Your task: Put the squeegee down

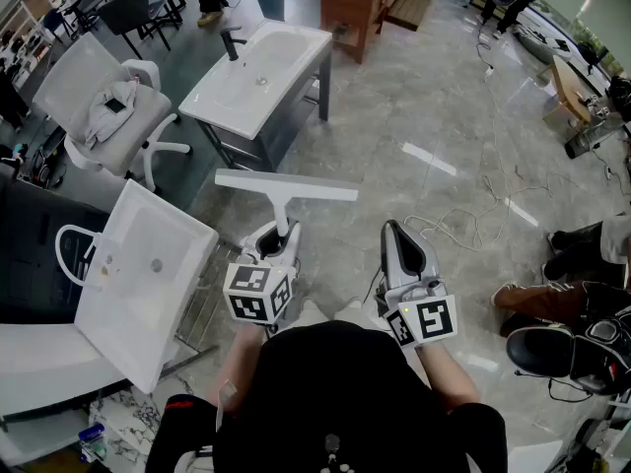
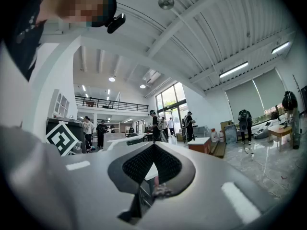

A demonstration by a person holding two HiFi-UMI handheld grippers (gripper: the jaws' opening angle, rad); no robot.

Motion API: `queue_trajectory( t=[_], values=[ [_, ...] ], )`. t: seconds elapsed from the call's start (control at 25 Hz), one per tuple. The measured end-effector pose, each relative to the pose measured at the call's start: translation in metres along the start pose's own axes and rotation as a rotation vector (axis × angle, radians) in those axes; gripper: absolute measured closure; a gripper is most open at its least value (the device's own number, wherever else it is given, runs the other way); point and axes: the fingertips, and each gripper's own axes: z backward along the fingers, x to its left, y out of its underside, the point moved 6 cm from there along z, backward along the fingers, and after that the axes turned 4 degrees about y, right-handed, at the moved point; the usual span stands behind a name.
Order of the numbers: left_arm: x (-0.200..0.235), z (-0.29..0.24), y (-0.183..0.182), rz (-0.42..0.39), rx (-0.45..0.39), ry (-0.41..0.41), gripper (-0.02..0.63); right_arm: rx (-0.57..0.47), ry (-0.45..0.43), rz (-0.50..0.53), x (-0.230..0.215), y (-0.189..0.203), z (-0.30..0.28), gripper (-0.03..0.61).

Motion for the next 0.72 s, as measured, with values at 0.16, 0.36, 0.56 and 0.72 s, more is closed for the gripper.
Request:
queue_trajectory(
  t=[0.16, 0.36, 0.56, 0.72],
  values=[
    [0.007, 0.008, 0.005, -0.004, 0.004, 0.005, 0.532, 0.002, -0.014, 0.014, 0.017, 0.004, -0.001, 0.577],
    [0.014, 0.012, 0.002, -0.012, -0.002, 0.015, 0.532, 0.012, -0.011, 0.021, 0.027, 0.007, -0.005, 0.578],
    [0.022, 0.014, 0.005, -0.003, 0.000, 0.025, 0.532, 0.023, -0.010, 0.021, 0.034, 0.011, -0.009, 0.577],
    [0.024, 0.013, 0.002, -0.001, -0.007, 0.039, 0.532, 0.031, -0.018, 0.031, 0.040, 0.014, -0.012, 0.578]
  ],
)
